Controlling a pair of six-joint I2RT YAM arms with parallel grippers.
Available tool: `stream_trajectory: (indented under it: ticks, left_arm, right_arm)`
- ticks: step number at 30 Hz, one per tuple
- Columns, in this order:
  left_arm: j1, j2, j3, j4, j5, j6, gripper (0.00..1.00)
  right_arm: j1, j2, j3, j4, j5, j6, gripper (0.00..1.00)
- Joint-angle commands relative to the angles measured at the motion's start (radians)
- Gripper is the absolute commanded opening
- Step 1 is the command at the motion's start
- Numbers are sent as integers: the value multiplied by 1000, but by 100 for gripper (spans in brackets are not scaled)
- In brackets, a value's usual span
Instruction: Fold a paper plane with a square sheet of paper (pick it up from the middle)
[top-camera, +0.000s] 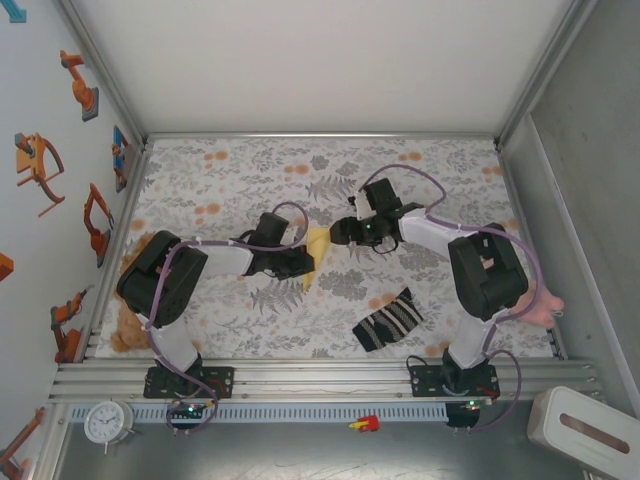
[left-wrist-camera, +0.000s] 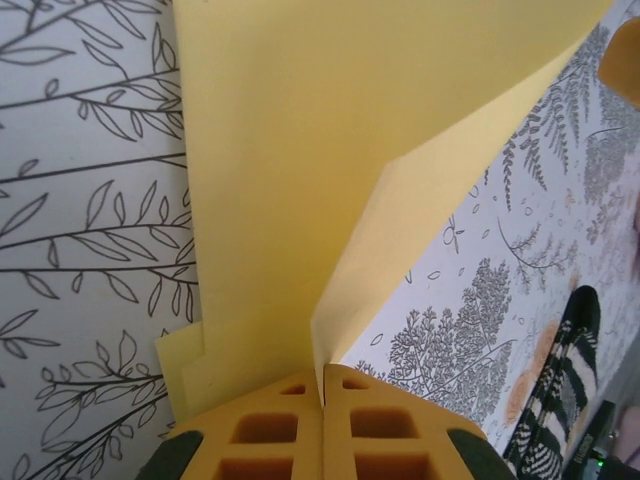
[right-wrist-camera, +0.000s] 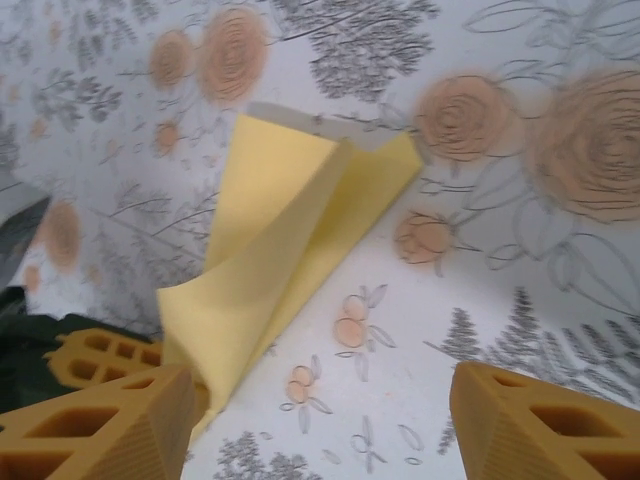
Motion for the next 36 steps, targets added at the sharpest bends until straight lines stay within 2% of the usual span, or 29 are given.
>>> stream_trajectory:
  ticks: [1, 15, 28, 32, 36]
  left_arm:
    - [11, -29, -18, 35, 76, 25, 5]
    - [24, -23, -36, 69, 119, 19, 3]
    - [24, -29, -37, 59, 103, 25, 7]
    - [24, -42, -40, 56, 87, 14, 11]
    - [24, -96, -60, 56, 47, -21, 20]
  right_arm:
    - [3, 20, 6, 33, -113, -81, 66]
    - [10, 156, 108, 25, -155, -81, 66]
    - [34, 248, 159, -51, -10, -48, 62]
    - [42, 267, 162, -66, 29, -30, 62]
    - [53, 290, 166, -90, 85, 1, 62]
